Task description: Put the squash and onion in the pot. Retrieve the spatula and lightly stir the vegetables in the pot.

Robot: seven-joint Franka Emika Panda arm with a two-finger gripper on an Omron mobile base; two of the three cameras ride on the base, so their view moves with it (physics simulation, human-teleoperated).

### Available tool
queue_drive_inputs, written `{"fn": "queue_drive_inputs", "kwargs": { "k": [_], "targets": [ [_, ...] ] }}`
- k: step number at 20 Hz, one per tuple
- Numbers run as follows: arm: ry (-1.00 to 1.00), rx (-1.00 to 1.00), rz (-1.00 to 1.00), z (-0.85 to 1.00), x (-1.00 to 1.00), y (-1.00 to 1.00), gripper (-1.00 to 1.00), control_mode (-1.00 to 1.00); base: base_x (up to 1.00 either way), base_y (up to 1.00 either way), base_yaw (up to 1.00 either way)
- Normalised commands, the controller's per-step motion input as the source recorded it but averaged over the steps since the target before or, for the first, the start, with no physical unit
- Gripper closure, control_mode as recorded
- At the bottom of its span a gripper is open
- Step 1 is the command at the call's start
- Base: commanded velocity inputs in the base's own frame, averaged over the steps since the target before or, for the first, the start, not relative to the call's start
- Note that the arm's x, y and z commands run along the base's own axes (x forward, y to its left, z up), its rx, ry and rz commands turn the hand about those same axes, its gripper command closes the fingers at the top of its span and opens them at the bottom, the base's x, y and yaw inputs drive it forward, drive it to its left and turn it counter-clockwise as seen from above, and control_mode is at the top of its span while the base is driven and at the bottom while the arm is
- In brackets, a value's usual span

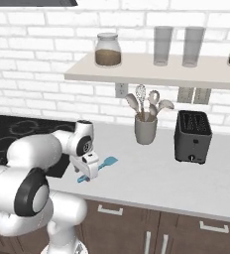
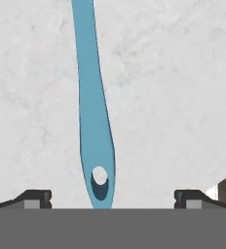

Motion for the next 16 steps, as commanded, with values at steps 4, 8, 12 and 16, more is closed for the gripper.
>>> {"fn": "queue_drive_inputs", "kwargs": {
  "k": [4, 8, 12, 16],
  "targets": [
    [0.0, 0.0, 0.0, -0.17, 0.08, 0.0, -1.0, -1.0, 0.0, 0.0, 0.0],
    [0.0, 0.0, 0.0, -0.15, 0.08, 0.0, -1.0, -1.0, 0.0, 0.0, 0.0],
    [0.0, 0.0, 0.0, -0.13, 0.01, 0.0, -1.0, -1.0, 0.0, 0.0, 0.0],
    [0.0, 0.0, 0.0, -0.16, 0.0, 0.0, -1.0, -1.0, 0.0, 0.0, 0.0]
  ]
}}
